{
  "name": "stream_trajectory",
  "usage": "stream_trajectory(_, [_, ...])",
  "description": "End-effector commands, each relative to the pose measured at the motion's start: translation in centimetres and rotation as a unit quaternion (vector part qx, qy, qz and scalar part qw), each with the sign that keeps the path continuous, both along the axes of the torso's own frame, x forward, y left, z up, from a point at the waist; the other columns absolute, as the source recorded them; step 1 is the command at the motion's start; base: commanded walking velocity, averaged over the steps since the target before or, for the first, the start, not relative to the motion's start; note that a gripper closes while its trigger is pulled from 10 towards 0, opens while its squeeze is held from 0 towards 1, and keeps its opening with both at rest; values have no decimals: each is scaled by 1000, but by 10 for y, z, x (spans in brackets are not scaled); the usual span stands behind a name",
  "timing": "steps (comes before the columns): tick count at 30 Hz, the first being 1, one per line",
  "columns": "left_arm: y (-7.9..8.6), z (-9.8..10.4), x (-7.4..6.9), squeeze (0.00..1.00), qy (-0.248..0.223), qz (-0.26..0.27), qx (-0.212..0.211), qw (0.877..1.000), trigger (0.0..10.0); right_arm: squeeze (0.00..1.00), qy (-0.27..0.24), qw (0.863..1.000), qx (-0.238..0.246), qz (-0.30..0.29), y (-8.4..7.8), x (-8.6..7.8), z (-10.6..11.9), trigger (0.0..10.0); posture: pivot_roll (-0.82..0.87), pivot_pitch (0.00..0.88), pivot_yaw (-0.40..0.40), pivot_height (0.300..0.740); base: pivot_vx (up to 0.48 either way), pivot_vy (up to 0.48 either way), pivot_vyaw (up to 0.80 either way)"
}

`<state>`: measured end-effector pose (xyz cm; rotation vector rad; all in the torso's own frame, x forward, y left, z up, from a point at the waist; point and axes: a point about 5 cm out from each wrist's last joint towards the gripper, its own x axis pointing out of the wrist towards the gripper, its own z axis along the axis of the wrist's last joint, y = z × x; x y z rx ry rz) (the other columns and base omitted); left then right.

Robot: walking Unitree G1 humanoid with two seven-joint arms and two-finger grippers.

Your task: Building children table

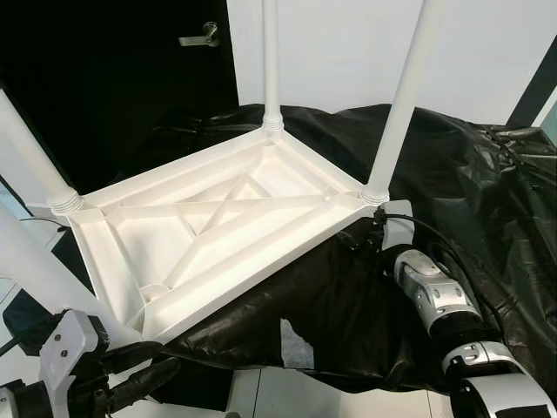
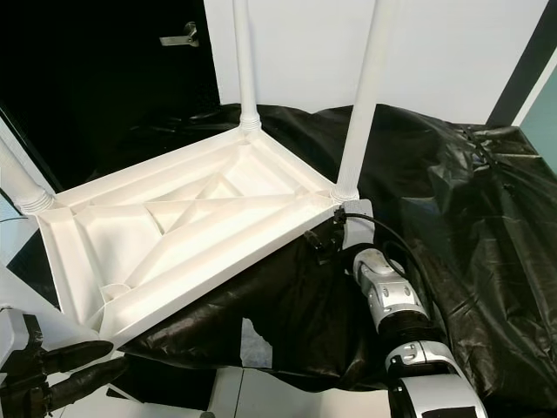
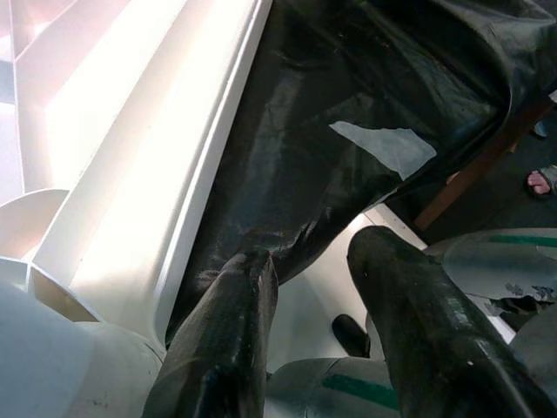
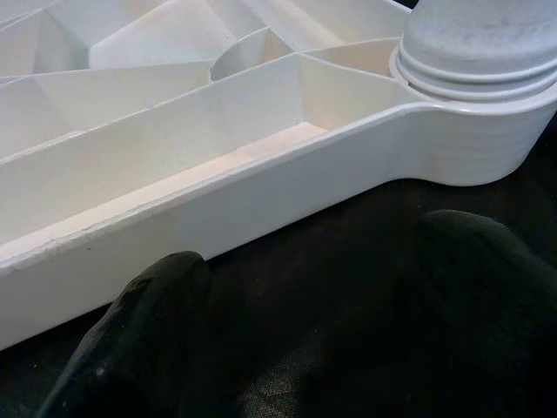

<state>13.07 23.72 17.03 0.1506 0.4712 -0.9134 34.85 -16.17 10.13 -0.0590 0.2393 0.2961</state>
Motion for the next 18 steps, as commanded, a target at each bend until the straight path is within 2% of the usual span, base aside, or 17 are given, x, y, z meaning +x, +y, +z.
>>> stream_trajectory(1, [17,8,-9,0,-3,20,27,999,10000,0,7,1000,6,-7,1,3,-2,10000,267,0,-15,740,0,0,0])
stream_trajectory(2, [27,12,-16,0,0,38,42,998,10000,0,8,1000,6,-9,1,5,-4,10000,267,0,-15,740,0,0,0])
stream_trajectory(3, [27,12,-16,0,0,38,42,998,10000,0,8,1000,6,-9,1,5,-4,10000,267,0,-15,740,0,0,0])
stream_trajectory(5, [45,18,-23,0,1,69,68,995,10000,0,8,1000,7,-10,1,6,-5,10000,289,0,-18,740,0,0,0])
stream_trajectory(8, [78,26,-21,0,-1,124,112,986,10000,0,7,1000,10,-16,1,7,-7,10000,318,0,-22,740,0,0,0])
stream_trajectory(13, [88,30,-20,0,-4,140,124,982,10000,0,7,1000,10,-18,1,8,-7,10000,312,0,-14,740,0,0,0])
stream_trajectory(14, [107,31,-14,0,-19,171,168,971,10000,0,0,1000,13,-17,1,9,-5,10000,299,0,-5,740,0,0,0])
stream_trajectory(15, [107,31,-14,0,-19,171,168,971,10000,0,0,1000,13,-17,1,9,-5,10000,299,0,-5,740,0,0,0])
stream_trajectory(16, [113,31,-11,0,-26,182,186,965,10000,0,-3,1000,14,-16,2,9,-4,10000,299,0,-5,740,0,0,0])
stream_trajectory(18, [122,31,5,0,-56,212,195,956,10000,0,-17,1000,16,-9,4,8,-2,10000,283,0,2,740,0,0,0])
